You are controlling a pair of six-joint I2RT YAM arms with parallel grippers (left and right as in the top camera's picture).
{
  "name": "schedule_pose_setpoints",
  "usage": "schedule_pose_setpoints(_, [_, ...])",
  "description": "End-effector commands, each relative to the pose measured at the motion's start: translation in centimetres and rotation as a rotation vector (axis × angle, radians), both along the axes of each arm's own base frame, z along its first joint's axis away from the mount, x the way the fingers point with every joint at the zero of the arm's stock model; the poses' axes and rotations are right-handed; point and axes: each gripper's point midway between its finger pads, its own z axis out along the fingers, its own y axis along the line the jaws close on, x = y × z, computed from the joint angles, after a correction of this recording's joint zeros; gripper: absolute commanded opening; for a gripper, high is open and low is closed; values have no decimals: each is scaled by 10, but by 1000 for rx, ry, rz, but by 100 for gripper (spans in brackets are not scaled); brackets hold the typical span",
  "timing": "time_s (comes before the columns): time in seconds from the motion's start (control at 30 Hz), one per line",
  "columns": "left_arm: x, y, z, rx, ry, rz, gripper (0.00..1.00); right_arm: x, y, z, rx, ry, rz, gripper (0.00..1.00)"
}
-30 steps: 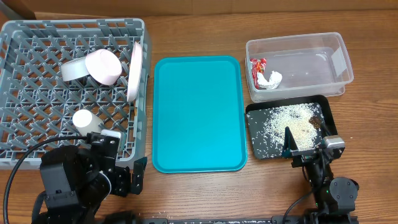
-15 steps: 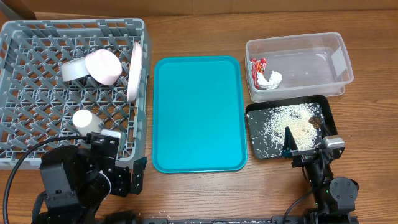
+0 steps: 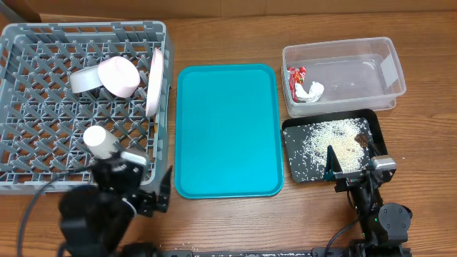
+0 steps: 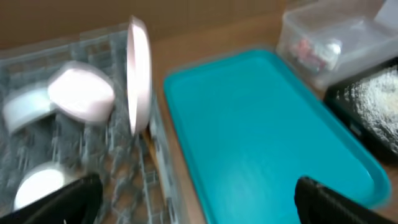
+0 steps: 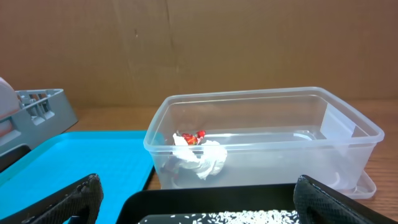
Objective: Sort waste into correct bins and load items into the dishwasher
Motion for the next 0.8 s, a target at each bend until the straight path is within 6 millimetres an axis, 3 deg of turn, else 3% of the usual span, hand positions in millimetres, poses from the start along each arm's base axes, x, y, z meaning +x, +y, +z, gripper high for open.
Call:
schedule_pose_setpoints(0.0, [4,-8,-27,-41,-85,-21,100,0,0,-2,2,-5,-3,100])
schedule_pose_setpoints(0.17, [22,-11,-43,-115,-310,-18,100,0,0,-2,2,-5,-3,100])
schedule_pose_setpoints(0.4, [36,-5,-40,-122,-569,5,100,0,0,-2,2,-5,-3,100])
schedule_pose_setpoints(0.7, [40,-6,-94,-118,-363,14,100,0,0,-2,2,-5,-3,100])
schedule_pose_setpoints(0.77, [40,-6,-92,-117,-370,15,100,0,0,-2,2,-5,-3,100])
